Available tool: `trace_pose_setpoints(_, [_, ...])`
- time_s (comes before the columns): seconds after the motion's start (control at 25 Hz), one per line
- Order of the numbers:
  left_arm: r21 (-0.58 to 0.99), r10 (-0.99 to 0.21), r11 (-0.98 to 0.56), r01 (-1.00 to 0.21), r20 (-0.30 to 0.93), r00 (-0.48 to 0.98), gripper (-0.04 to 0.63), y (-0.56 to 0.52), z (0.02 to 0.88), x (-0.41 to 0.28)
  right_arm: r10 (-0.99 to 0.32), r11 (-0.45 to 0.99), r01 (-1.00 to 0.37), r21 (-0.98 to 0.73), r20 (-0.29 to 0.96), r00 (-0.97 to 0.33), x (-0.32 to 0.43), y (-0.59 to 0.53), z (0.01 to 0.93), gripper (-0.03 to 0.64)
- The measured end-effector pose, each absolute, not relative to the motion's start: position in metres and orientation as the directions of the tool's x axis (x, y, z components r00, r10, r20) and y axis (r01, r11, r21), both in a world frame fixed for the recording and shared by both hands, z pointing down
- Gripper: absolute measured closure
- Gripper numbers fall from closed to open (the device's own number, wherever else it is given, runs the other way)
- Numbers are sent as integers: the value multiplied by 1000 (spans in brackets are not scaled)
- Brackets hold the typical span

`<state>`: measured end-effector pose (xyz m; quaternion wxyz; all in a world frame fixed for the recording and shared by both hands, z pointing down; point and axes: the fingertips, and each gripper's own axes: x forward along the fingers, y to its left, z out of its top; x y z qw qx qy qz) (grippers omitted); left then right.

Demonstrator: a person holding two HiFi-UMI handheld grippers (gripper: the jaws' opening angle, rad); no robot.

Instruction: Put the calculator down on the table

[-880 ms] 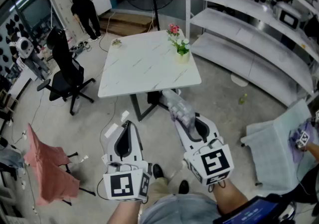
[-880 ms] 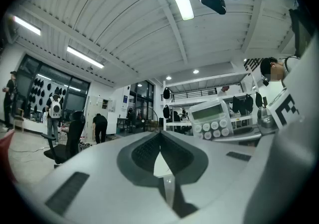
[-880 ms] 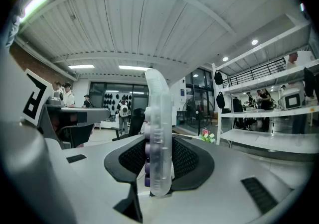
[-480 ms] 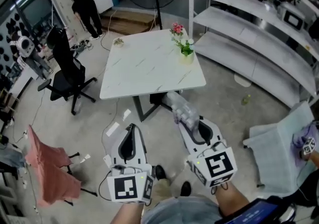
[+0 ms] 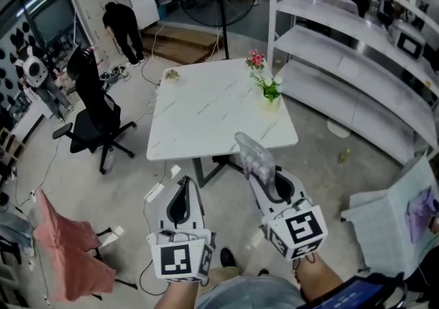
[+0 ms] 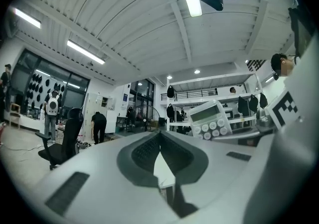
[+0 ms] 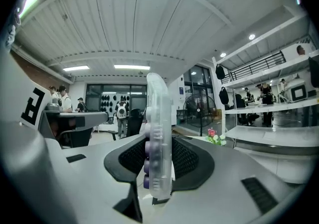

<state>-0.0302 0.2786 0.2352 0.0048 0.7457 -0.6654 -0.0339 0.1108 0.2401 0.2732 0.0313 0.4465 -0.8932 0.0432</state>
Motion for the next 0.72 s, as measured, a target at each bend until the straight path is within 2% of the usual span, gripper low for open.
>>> trace_pose_setpoints(0.36, [23, -978, -188, -982, -90, 186, 588, 220, 219, -78, -830, 557, -830, -24, 21, -558, 63, 188, 245, 469])
trace_pose_setpoints(0.72, [52, -973, -232, -971, -22, 231, 588, 178, 253, -98, -847, 524, -851, -43, 84, -525, 42, 155, 273, 469])
